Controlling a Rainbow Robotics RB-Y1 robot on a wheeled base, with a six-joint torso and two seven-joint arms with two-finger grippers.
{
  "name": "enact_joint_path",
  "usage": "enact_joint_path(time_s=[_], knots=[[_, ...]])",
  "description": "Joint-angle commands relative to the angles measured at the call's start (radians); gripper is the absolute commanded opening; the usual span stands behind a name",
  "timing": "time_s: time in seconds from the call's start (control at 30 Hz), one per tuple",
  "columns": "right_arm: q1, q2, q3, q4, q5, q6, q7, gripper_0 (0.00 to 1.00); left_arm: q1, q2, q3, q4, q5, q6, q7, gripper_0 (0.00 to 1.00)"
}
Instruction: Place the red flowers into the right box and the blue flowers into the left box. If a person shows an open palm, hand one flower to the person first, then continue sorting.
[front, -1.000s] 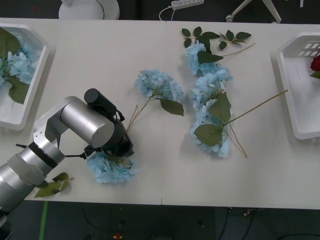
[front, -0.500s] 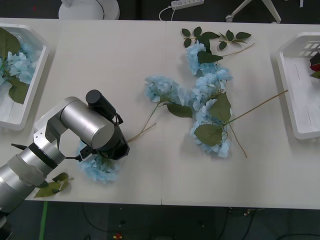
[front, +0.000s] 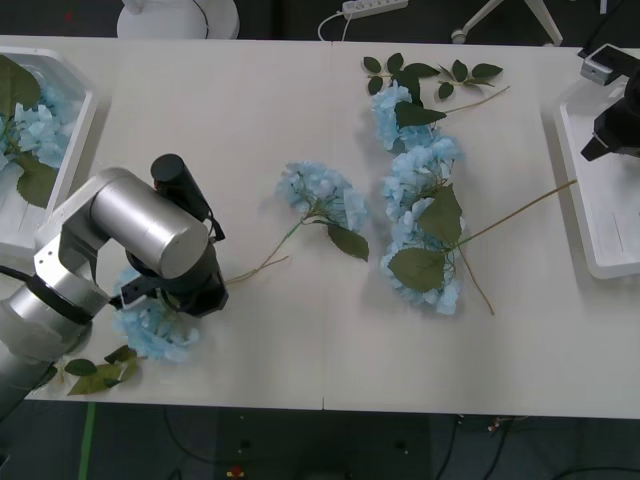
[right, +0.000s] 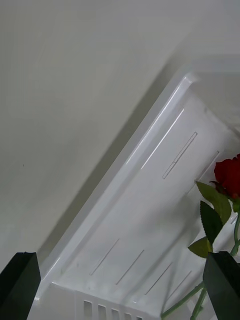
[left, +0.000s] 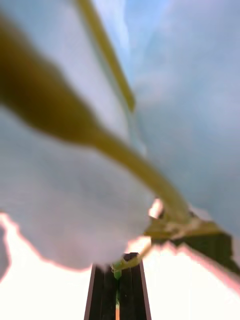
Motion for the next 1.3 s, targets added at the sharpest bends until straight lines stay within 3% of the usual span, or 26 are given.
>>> enact_joint_path(time_s=[0.03, 0.2, 0.47, 0.63, 0.67, 0.7, 0.77, 1.07, 1.3], knots=[[-0.047, -0.026, 0.025, -0.015, -0.02, -0.005, -0.096, 0.96, -0.016, 0.11, 0.081, -0.141, -0.069, 0.103, -0.22, 0.0], [-0.047, -0.003, 0.025, -0.013, -0.041, -0.046, -0.115, 0.96, -0.058, 0.191, 0.108, -0.199, -0.104, 0.138, -0.49, 0.0], [-0.047, 0.009, 0.068, 0.031, -0.133, 0.004, -0.132, 0.96, -0.119, 0.311, 0.111, -0.271, -0.112, 0.046, -1.019, 0.0], [-0.03, 0.012, 0.113, 0.018, -0.147, 0.023, -0.147, 0.96, -0.141, 0.349, 0.086, -0.302, -0.123, 0.018, -1.22, 0.0], [-0.015, 0.012, 0.113, 0.004, -0.15, 0.017, -0.162, 0.96, -0.148, 0.358, 0.066, -0.303, -0.126, 0.018, -1.284, 0.25], [0.007, 0.012, 0.113, -0.019, -0.153, 0.006, -0.195, 0.96, -0.153, 0.367, 0.043, -0.303, -0.132, 0.018, -1.349, 0.65], [0.047, 0.012, 0.113, -0.062, -0.155, -0.016, -0.25, 0.96, -0.153, 0.372, 0.02, -0.302, -0.14, 0.018, -1.399, 0.97], [0.149, 0.027, 0.114, -0.2, -0.125, -0.08, -0.411, 0.96, -0.153, 0.392, -0.014, -0.302, -0.14, 0.029, -1.439, 1.0], [0.2, 0.078, 0.114, -0.237, -0.024, -0.123, -0.452, 0.96, -0.156, 0.401, -0.014, -0.286, -0.181, 0.034, -1.625, 1.0]])
